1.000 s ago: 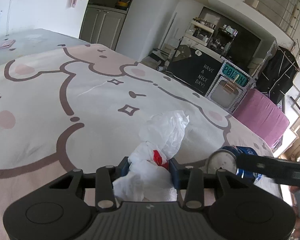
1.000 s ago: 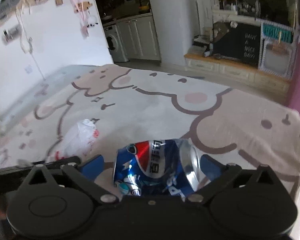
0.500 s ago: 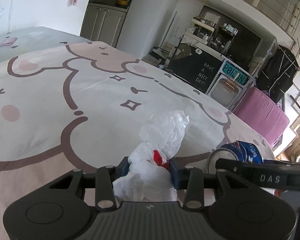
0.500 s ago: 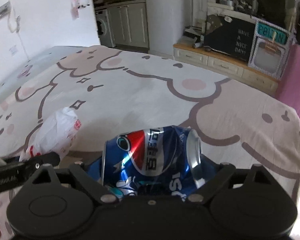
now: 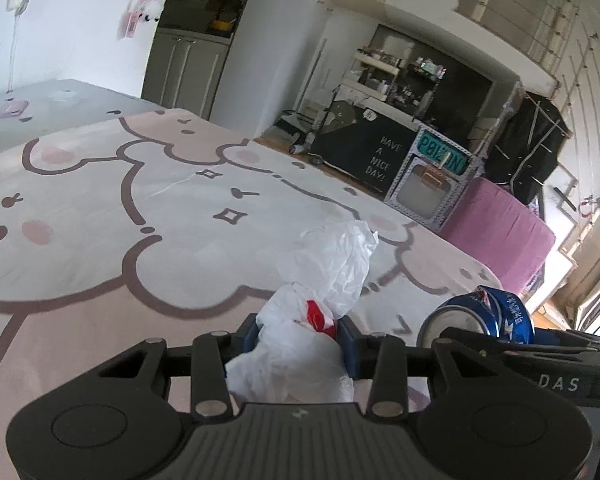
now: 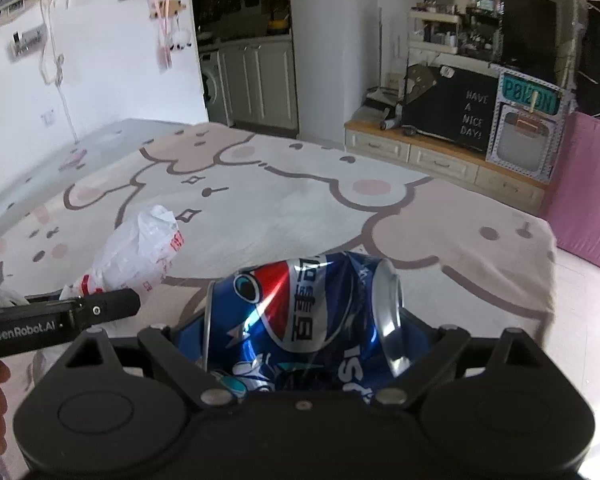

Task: Collect trash
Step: 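Carry the Pepsi can and plastic bag over the wastebasket with both tools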

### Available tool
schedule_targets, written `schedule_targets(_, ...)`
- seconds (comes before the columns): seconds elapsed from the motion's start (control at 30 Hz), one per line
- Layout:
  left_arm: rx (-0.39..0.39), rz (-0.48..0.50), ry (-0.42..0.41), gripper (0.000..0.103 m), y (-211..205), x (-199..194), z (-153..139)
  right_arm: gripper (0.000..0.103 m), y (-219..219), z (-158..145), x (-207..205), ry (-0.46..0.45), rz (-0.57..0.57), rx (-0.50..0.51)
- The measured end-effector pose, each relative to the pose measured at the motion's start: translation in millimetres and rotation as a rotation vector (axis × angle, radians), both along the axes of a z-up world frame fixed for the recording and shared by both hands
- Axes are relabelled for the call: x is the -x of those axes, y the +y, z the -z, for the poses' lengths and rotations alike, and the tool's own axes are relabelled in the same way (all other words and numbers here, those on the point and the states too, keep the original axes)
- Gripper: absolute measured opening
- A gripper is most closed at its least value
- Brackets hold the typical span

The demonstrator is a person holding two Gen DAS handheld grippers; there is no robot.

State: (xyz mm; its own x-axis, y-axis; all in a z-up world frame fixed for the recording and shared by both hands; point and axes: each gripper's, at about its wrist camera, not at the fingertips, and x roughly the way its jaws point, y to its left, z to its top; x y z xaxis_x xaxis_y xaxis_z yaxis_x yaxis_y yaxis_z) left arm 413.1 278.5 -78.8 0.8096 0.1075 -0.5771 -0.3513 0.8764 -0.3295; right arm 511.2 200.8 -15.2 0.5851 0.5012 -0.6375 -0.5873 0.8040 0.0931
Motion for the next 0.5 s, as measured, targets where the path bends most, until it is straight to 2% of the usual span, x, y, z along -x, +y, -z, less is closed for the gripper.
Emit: schedule_targets(0.5,-0.099,0.093,-0.031,0.042,-65,94,-29,0.094,-86,-22,111,-0.062,0.126,-0.088)
